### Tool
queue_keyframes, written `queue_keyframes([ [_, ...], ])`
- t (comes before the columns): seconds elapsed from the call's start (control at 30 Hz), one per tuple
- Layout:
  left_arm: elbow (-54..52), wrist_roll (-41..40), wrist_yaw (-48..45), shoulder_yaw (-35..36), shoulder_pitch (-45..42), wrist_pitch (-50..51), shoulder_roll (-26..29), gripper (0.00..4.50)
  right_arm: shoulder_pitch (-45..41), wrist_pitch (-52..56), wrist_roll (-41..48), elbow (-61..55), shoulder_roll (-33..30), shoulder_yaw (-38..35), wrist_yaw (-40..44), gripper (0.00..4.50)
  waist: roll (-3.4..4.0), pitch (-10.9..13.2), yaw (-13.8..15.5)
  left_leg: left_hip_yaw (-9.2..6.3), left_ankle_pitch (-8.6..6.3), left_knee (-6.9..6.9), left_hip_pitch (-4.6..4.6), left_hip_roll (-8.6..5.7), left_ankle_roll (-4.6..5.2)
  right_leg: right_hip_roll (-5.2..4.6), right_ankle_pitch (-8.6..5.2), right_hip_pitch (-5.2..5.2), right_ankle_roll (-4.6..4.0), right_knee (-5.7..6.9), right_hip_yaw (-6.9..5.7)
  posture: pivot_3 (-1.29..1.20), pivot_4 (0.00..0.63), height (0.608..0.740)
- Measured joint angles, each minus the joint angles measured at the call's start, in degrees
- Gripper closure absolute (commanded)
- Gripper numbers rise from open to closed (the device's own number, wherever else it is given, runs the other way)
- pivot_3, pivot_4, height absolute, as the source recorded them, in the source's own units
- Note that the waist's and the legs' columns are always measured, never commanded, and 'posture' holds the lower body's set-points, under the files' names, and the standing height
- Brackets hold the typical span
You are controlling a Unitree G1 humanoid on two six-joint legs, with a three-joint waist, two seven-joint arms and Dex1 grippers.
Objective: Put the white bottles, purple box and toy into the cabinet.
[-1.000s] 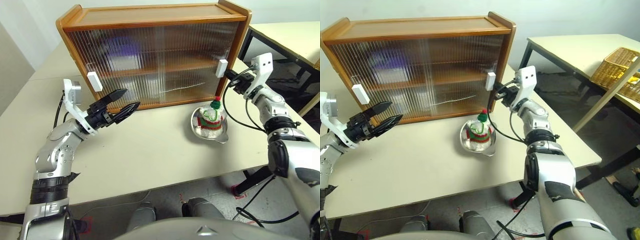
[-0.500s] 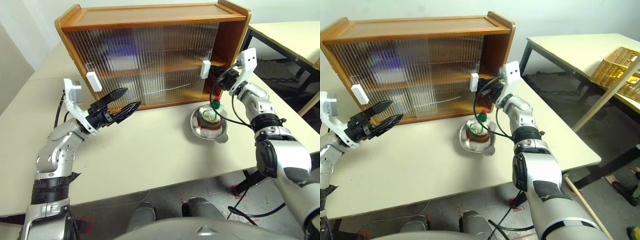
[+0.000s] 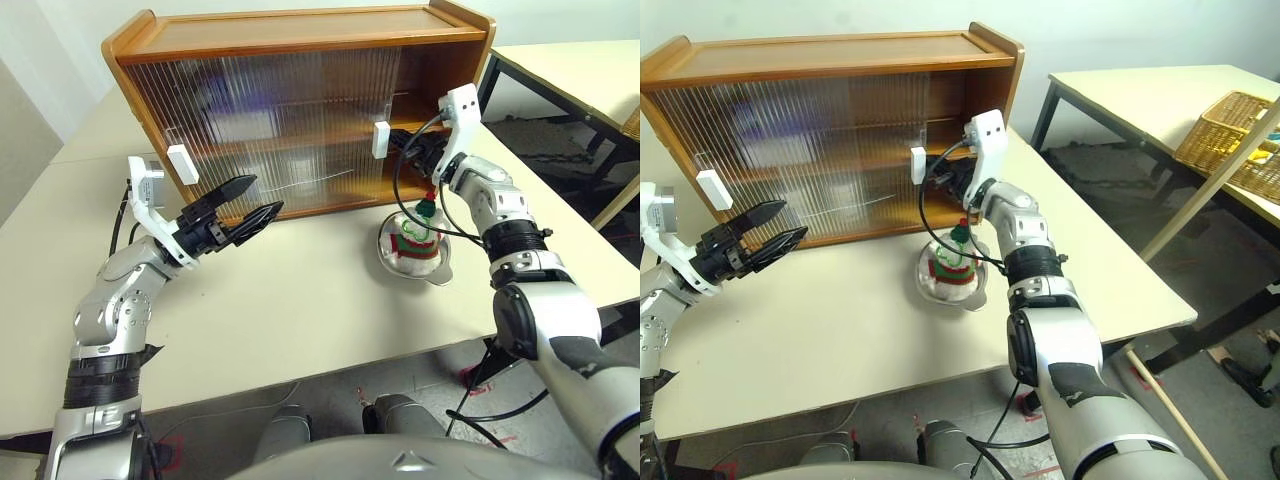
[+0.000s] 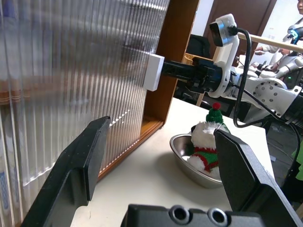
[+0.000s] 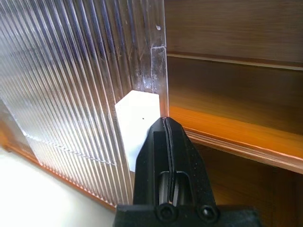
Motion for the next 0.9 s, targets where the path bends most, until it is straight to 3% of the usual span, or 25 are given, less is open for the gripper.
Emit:
queue_keyframes([
  [0.37,0.0,0.1,0.4,-0.2,-0.5,0.0,-0.2,0.00,0.2,4.8,0.1,-4.3,5.3,2.0,-1.1,4.45,0.00,0.0,0.0,0.00,0.03,-0.19,0.00,0.02,0.04,0.06,0.00,-0.15,-0.12,0.06,0.00,-0.07,0.000,0.740],
  [0.9,0.0,0.4,0.5,-0.2,-0.6,0.0,-0.3,0.00,-2.3,5.1,0.1,-1.3,9.2,2.5,-1.8,4.45,0.00,0.0,0.1,-0.01,0.04,-0.23,-0.01,0.10,0.06,0.15,0.01,-0.27,-0.31,0.17,-0.03,-0.06,0.000,0.740],
])
